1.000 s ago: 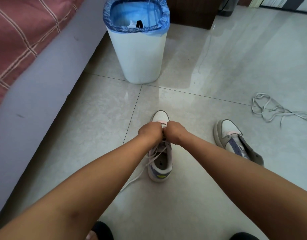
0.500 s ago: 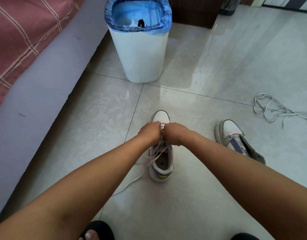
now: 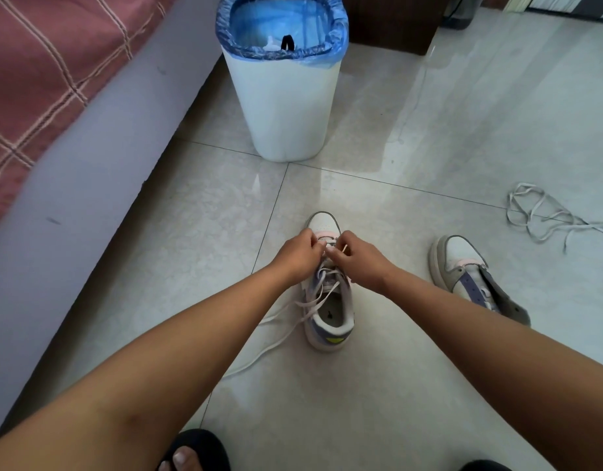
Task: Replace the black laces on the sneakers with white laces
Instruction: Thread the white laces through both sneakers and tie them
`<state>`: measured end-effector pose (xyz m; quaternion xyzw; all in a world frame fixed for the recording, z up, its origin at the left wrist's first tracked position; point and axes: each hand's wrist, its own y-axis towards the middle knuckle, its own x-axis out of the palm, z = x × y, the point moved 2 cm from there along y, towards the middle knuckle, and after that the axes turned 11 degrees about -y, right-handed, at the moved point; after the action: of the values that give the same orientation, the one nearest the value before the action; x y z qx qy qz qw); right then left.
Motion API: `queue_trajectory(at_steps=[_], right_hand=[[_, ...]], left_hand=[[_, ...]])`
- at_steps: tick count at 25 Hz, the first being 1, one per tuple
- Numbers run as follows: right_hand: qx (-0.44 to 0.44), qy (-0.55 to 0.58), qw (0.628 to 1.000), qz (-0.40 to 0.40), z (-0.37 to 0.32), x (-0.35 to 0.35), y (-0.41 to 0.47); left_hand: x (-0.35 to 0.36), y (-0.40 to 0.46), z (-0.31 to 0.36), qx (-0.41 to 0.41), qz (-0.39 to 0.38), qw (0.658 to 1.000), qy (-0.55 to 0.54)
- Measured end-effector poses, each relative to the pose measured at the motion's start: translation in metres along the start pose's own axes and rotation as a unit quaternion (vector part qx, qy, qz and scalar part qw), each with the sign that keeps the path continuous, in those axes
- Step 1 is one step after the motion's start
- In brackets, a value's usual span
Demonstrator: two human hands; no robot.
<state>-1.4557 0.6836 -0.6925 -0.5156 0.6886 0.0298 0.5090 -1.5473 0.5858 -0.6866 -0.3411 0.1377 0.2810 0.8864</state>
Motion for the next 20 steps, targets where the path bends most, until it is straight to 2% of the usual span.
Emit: queue_trajectory(at_steps=[2, 3, 5, 7, 9, 10, 11, 13, 14, 15, 17, 20], right_hand=[[-0.021, -0.032, 0.999, -0.003, -0.003, -0.001, 0.002], [-0.010, 0.002, 1.000, -0.014, -0.002, -0.002, 0.004], [0.049, 0.167, 0.983, -0.052, 0.001, -0.003, 0.002], [0.103, 0.333, 0.933, -0.092, 0.005, 0.002, -0.003], [0.127, 0.420, 0.895, -0.083, 0.009, 0.010, -0.005], [0.130, 0.422, 0.895, -0.065, 0.010, 0.013, -0.004], [0.129, 0.380, 0.915, -0.037, 0.009, 0.011, -0.003], [0.121, 0.199, 0.972, 0.021, 0.006, 0.001, -0.002], [0.108, 0.099, 0.989, 0.034, 0.003, -0.005, -0.003], [0.090, 0.019, 0.995, 0.027, -0.001, -0.008, -0.004], [0.057, -0.080, 0.995, -0.026, -0.010, -0.006, -0.008], [0.055, -0.118, 0.990, -0.053, -0.014, 0.003, -0.007]], left_hand=[[0.000, 0.002, 0.004, 0.004, -0.005, 1.000, 0.015], [0.000, 0.003, 0.005, 0.002, -0.016, 1.000, 0.021], [0.000, 0.006, 0.002, -0.014, -0.035, 0.999, -0.005], [0.001, 0.006, -0.005, -0.044, -0.028, 0.993, -0.103], [0.005, 0.005, -0.011, -0.065, 0.007, 0.984, -0.167], [0.006, 0.005, -0.012, -0.061, 0.028, 0.985, -0.161], [0.007, 0.005, -0.012, -0.052, 0.047, 0.987, -0.144], [0.005, 0.001, -0.005, -0.037, 0.079, 0.993, -0.079], [0.003, -0.001, -0.003, -0.043, 0.091, 0.994, -0.040], [0.001, -0.003, -0.004, -0.051, 0.092, 0.994, 0.004], [0.003, -0.005, -0.004, -0.044, 0.038, 0.993, 0.105], [0.011, -0.001, -0.002, -0.037, -0.033, 0.976, 0.210]])
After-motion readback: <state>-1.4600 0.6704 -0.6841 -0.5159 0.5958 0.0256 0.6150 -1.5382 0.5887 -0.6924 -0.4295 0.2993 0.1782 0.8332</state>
